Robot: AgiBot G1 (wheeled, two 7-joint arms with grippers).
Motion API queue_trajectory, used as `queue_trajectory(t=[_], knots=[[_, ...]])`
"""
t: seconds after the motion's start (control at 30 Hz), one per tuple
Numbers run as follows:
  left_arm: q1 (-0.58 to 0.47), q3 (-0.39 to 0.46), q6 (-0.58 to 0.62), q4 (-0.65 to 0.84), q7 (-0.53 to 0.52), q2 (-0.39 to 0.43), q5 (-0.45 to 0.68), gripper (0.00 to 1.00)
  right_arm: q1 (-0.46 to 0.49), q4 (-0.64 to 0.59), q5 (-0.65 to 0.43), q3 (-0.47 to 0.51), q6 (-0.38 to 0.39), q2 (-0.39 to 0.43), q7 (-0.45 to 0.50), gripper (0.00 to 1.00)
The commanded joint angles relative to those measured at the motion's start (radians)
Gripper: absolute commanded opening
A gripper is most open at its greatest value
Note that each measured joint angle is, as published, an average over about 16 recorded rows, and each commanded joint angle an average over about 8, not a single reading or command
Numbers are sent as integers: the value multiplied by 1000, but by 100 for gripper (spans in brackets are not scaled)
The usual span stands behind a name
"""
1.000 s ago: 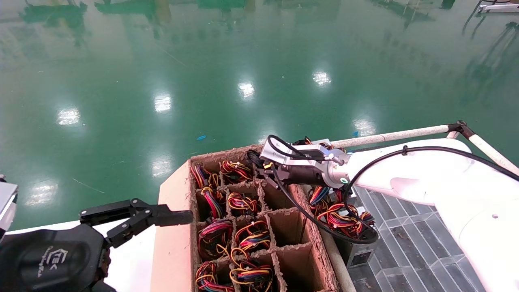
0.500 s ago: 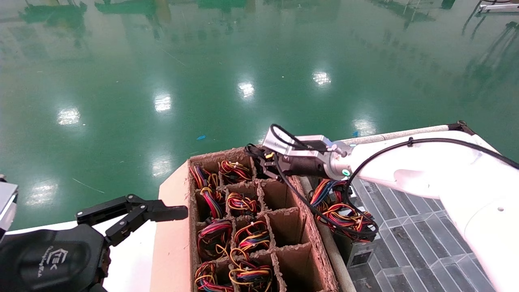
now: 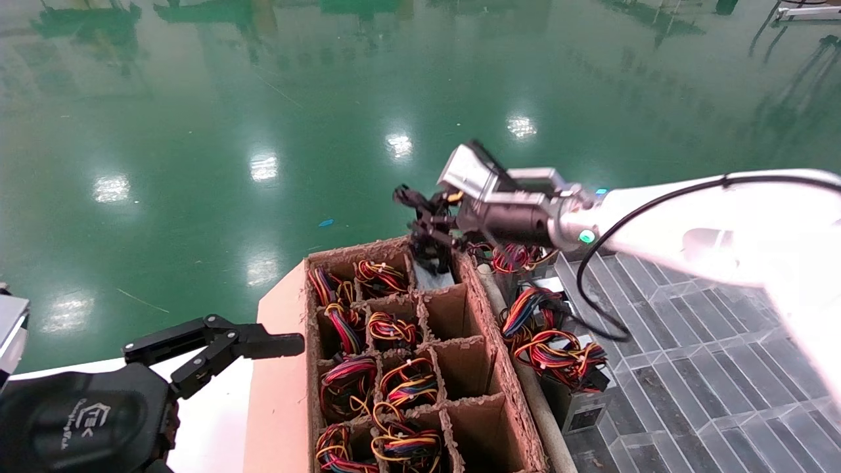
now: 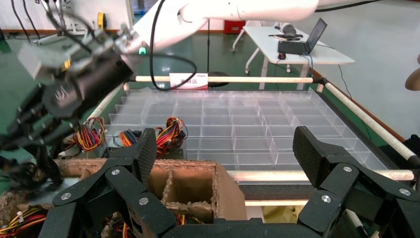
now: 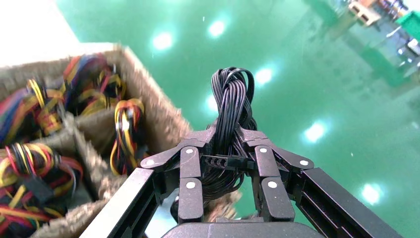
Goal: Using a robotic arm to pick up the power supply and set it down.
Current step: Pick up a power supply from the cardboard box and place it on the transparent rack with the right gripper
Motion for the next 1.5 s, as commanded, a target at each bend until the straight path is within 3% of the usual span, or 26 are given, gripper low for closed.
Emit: queue_trajectory(t=[0.03,0.43,0.67,0.93,1.2,1.5], knots=[[0,0,0,0,0,0,0,100,14,-6,18,12,-22,8,-8,0],[0,1,0,0,0,0,-1,100,99,40,152,102,-234,164,8,0],[0,1,-1,0,1,-1,-1,100,146,119,195,133,-325,298,77,0],[0,2,-1,0,1,-1,-1,100,161,292,217,154,-387,495,201,0],[-1,2,-1,0,1,-1,-2,100,63,539,272,178,-402,716,376,0],[-1,3,-1,0,1,-1,-2,100,-159,827,429,227,-320,968,532,0]])
